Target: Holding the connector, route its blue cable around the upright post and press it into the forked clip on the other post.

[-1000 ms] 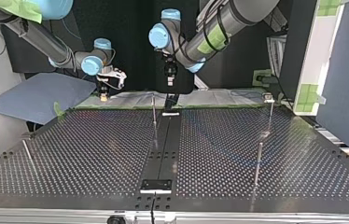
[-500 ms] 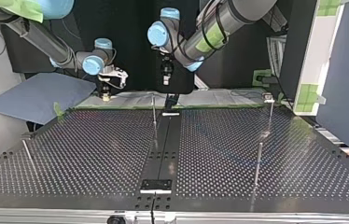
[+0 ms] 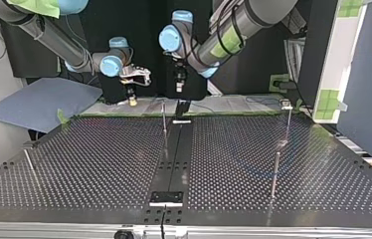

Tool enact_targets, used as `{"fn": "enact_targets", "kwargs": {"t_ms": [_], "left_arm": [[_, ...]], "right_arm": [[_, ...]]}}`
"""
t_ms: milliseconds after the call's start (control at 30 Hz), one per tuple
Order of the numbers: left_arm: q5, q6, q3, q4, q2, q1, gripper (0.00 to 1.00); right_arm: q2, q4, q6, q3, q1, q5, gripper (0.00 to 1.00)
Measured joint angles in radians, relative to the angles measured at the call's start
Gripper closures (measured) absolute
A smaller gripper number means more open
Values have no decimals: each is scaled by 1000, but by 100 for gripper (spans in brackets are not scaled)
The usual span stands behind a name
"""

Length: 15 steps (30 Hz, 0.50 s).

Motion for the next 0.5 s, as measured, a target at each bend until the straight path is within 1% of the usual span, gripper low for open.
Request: {"fn": "enact_targets", "kwargs": {"t_ms": [133,233,333,500], "left_arm": [[4,-10,0,-5,-2,10,0],[15,-26,-2,-9,-8,16,0],[35,-47,-5,-9,-25,21,0],[84,-81,-5,22,-53,29,0]], "right_arm": [[0,1,0,5,0,-46,100],[0,-1,0,12,0,-72,100],[0,-8,0,22,-1,-94,100],[0,-11,0,29,0,-112,100]]}}
